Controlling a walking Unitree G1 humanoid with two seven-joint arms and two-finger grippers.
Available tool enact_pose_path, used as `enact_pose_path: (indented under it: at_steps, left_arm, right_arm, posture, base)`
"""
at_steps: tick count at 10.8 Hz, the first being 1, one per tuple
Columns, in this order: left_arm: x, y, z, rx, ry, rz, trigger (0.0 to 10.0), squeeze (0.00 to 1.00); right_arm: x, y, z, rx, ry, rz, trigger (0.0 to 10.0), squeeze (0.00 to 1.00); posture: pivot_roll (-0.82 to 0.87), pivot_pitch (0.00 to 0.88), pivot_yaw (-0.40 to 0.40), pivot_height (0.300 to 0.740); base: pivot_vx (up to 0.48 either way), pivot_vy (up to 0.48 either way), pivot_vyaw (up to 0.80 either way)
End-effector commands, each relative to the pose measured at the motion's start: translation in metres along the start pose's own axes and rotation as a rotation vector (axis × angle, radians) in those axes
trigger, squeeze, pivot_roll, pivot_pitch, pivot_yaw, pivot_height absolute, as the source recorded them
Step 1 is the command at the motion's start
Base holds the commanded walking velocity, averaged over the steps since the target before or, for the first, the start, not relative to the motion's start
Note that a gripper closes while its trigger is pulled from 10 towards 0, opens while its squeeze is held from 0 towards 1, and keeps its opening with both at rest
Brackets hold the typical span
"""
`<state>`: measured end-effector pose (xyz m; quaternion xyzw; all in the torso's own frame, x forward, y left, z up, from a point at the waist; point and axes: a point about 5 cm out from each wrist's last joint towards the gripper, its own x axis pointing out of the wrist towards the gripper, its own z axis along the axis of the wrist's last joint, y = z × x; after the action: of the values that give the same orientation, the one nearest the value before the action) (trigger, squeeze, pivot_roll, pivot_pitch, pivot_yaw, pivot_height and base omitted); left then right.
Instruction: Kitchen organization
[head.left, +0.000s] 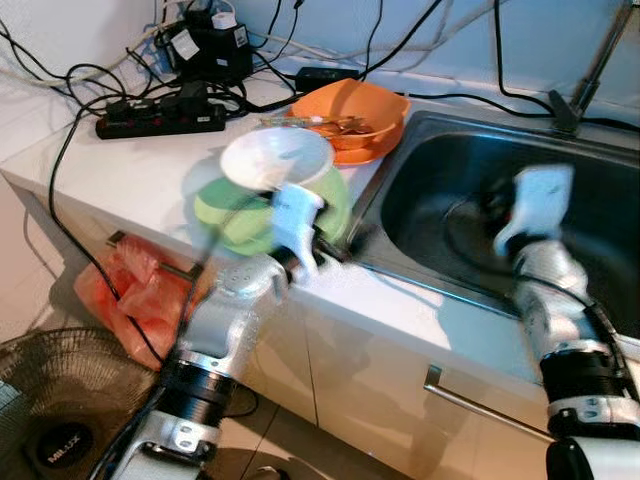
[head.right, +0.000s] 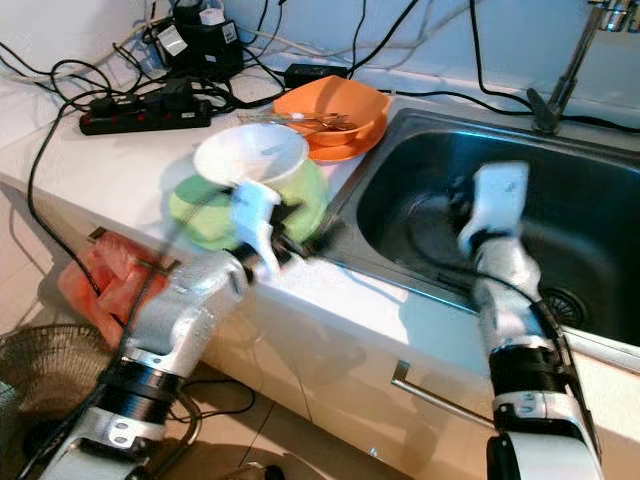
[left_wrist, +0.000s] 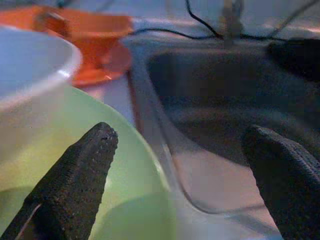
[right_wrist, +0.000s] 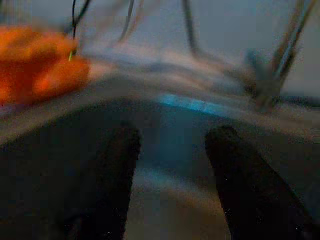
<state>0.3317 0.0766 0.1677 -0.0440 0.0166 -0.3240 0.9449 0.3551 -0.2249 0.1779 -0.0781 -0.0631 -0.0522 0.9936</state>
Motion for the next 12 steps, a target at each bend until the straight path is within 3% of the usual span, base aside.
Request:
enact_pose_path:
  at_steps: [1,2,3,4,5,7,9,10,11,12]
  left_arm:
    - [-0.002,0.007,0.012,0.028,-0.048,0.053,10.0,0.61]
    - [-0.003,0.010,0.012,0.026,-0.056,0.074,10.0,0.61]
    - [-0.005,0.015,0.014,0.024,-0.073,0.113,10.0,0.53]
    - [-0.007,0.019,0.028,0.046,-0.154,0.162,10.0,0.13]
    - [-0.007,0.018,0.041,0.082,-0.207,0.171,10.0,0.00]
    - [-0.009,0.019,0.055,0.178,-0.264,0.201,10.0,0.00]
    - [-0.009,0.018,0.071,0.195,-0.304,0.206,10.0,0.00]
    - [-0.015,0.027,0.078,0.124,-0.340,0.338,10.0,0.01]
    - [-0.024,0.051,0.076,0.085,-0.311,0.513,10.0,0.00]
    - [-0.028,0.063,0.072,0.060,-0.270,0.592,10.0,0.00]
  right_arm:
    - [0.004,0.001,0.023,0.011,-0.112,-0.012,10.0,1.00]
    - [0.004,0.002,0.026,0.017,-0.129,-0.010,10.0,1.00]
    - [0.003,0.006,0.028,0.025,-0.146,0.004,10.0,1.00]
    - [0.002,0.010,0.028,0.048,-0.151,0.017,10.0,1.00]
    - [0.001,0.011,0.029,0.052,-0.155,0.022,10.0,1.00]
    - [0.001,0.016,0.031,0.067,-0.163,0.039,10.0,1.00]
    - [0.002,0.018,0.034,0.078,-0.168,0.043,10.0,1.00]
    - [0.002,0.018,0.034,0.089,-0.166,0.044,10.0,1.00]
    - [0.002,0.019,0.035,0.093,-0.168,0.045,10.0,1.00]
    - [0.002,0.019,0.036,0.096,-0.169,0.047,10.0,1.00]
  posture:
    - [0.02,0.040,0.082,0.740]
    - [0.02,0.039,0.083,0.740]
    - [0.02,0.039,0.084,0.740]
    - [0.02,0.037,0.085,0.740]
    - [0.03,0.038,0.084,0.740]
    - [0.03,0.036,0.083,0.740]
    - [0.03,0.035,0.082,0.740]
    - [0.03,0.035,0.084,0.740]
    - [0.03,0.034,0.085,0.740]
    - [0.03,0.034,0.085,0.740]
  base:
    - [0.000,0.000,0.00]
    - [0.000,0.000,0.00]
    - [0.000,0.000,0.00]
    - [0.000,0.000,0.00]
    - [0.000,0.000,0.00]
    - [0.000,0.000,0.00]
    - [0.000,0.000,0.00]
    - [0.000,0.000,0.00]
    - [0.000,0.000,0.00]
    - [0.000,0.000,0.00]
